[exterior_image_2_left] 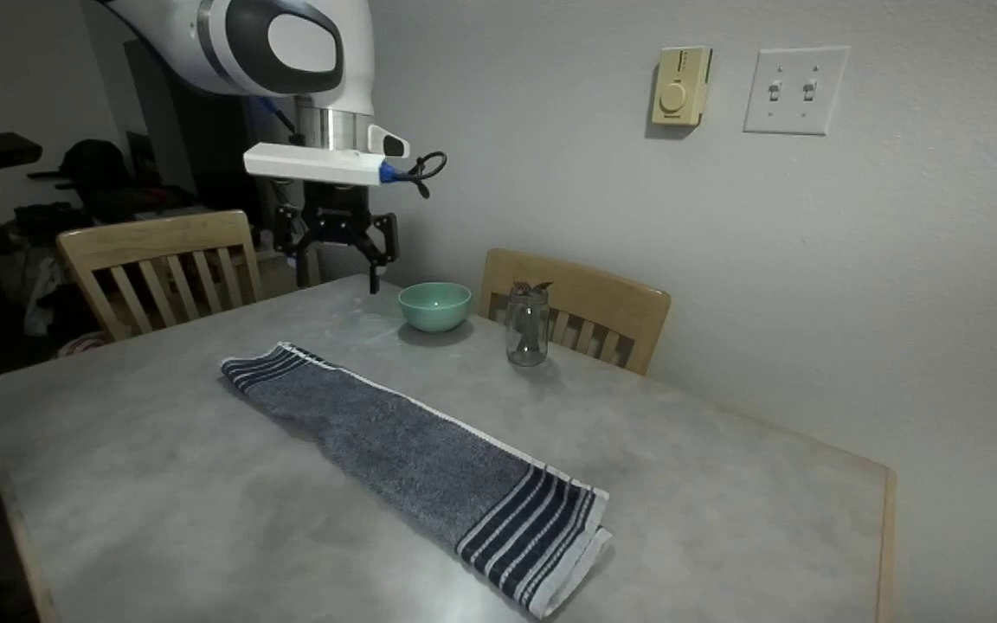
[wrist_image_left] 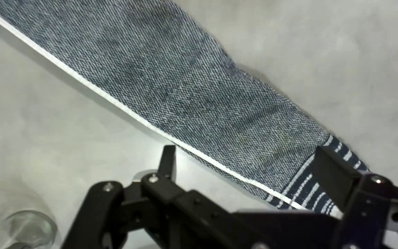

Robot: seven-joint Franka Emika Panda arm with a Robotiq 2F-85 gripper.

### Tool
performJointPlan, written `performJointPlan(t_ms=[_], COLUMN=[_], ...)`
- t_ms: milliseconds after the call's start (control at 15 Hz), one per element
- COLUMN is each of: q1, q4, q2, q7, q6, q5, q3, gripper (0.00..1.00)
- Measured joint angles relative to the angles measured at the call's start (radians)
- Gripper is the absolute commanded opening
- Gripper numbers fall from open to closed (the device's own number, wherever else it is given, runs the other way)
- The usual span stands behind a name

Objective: Unfold the towel

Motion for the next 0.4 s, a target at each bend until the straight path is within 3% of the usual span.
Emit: performJointPlan(t_ms=[133,400], q1=[-0.015,-0.002], q4=[-0.041,-0.037], q2=[-0.061,-0.046], q7=[-0.033,-0.024], q6=[-0.003,-0.002], q5=[-0.001,-0.001], q3=[-0.022,-0.019], gripper=[1.00,1.00])
